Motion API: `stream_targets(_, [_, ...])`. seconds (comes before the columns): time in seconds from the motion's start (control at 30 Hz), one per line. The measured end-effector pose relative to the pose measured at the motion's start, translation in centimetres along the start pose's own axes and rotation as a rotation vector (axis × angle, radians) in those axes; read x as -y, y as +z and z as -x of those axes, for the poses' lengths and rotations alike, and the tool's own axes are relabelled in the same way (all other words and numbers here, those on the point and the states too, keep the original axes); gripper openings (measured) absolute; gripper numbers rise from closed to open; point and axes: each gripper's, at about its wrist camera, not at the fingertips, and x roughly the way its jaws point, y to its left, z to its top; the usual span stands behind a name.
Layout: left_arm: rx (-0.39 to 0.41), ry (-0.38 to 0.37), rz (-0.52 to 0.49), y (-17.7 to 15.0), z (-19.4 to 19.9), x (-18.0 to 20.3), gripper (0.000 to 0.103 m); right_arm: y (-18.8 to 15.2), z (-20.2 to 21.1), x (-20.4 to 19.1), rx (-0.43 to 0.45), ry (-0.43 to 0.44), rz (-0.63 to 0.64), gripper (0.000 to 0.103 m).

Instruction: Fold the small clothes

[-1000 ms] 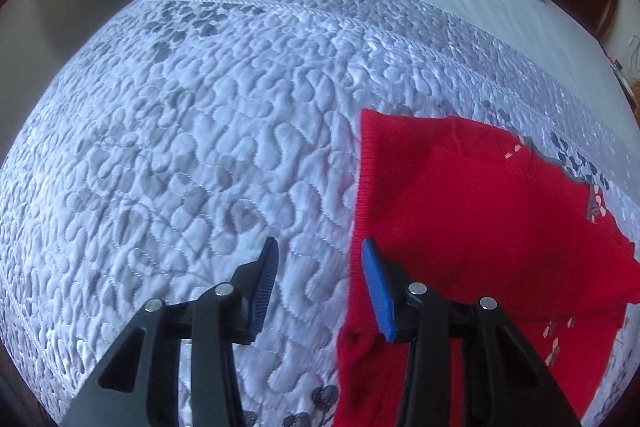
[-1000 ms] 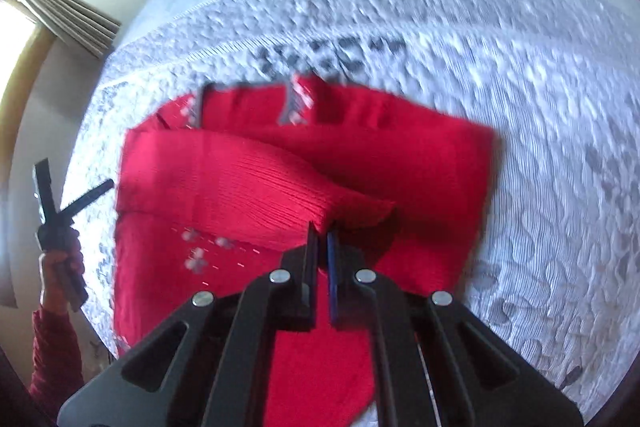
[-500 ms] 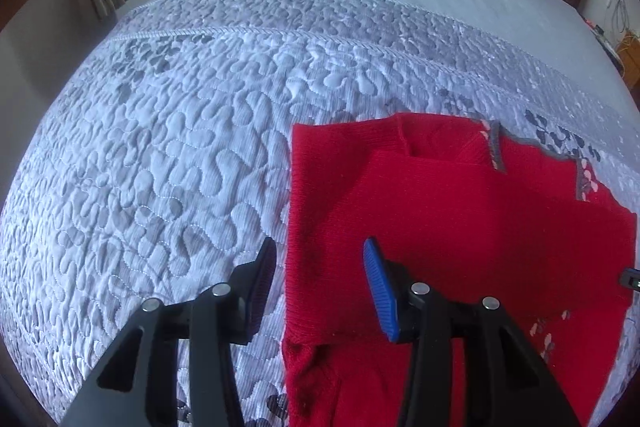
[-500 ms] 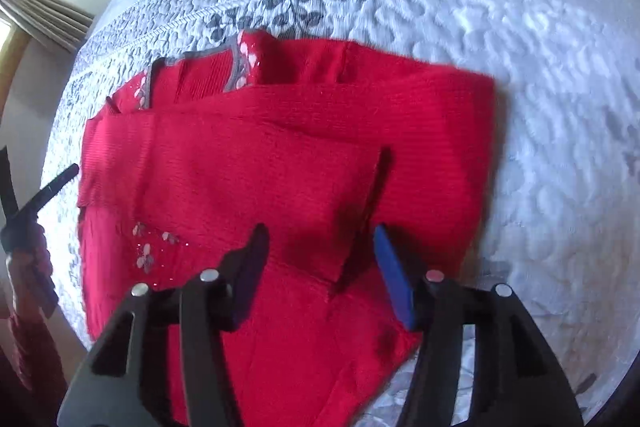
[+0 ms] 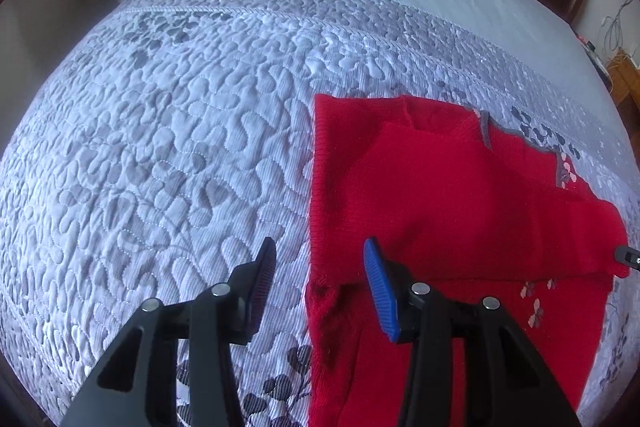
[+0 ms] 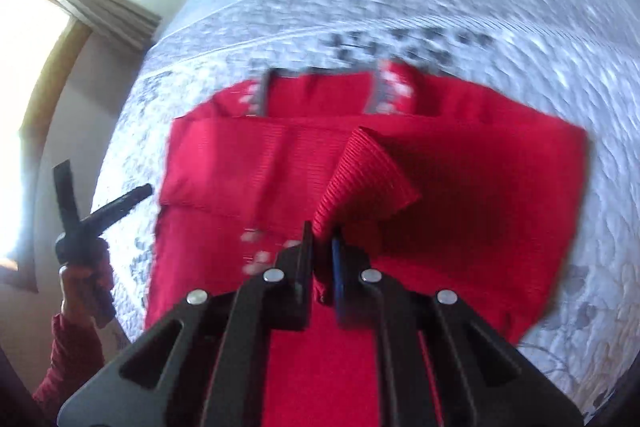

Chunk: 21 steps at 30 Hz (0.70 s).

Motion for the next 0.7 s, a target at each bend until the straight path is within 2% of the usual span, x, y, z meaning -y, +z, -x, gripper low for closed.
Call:
stream_targets(0.13, [0.013,-0.042,-0.023,-0.8,1.7,0.6,0.046,1.5,-1.0,-7.0,-0.017,0.063,0.099,0.007])
stream_targets(0.23, [0.028,-0.129,-0.090,-1.3,3.2,3.3,0.046,1.4,-1.9,-9.4,-0.031,0.047,0.118,0.007])
stream_targets(0.27, [0.025,-0.147,-0.148,-1.8,3.5,5.0,0.047,1.4,-2.2,-9.5,-0.040,0.049,0.102,0.007])
stream_targets(0.33, [0.023,-0.154,-0.244,-2.8,3.5,7.9,0.047,0.9,-2.3,-9.1,-0.041,0.057,0.072,0.007])
stream_targets(0.4, [0.007,-0.197,-0.298,-4.0,2.9,10.8,0.047,0.6,-1.5,-8.2,-0.027,0.069,0.043,0.007])
stream_targets(0.57, [0.017,-0.286,-0.288,-5.1,1.8,17.2,0.046,0.1,0.8,-4.7,0.003,0.054,-0.044,0.007])
stream_targets(0.7, [0.059,-0.268,-0.285,-4.8,1.1,22.4,0.046,-0.1,2.1,-1.9,0.022,0.057,-0.098,0.007])
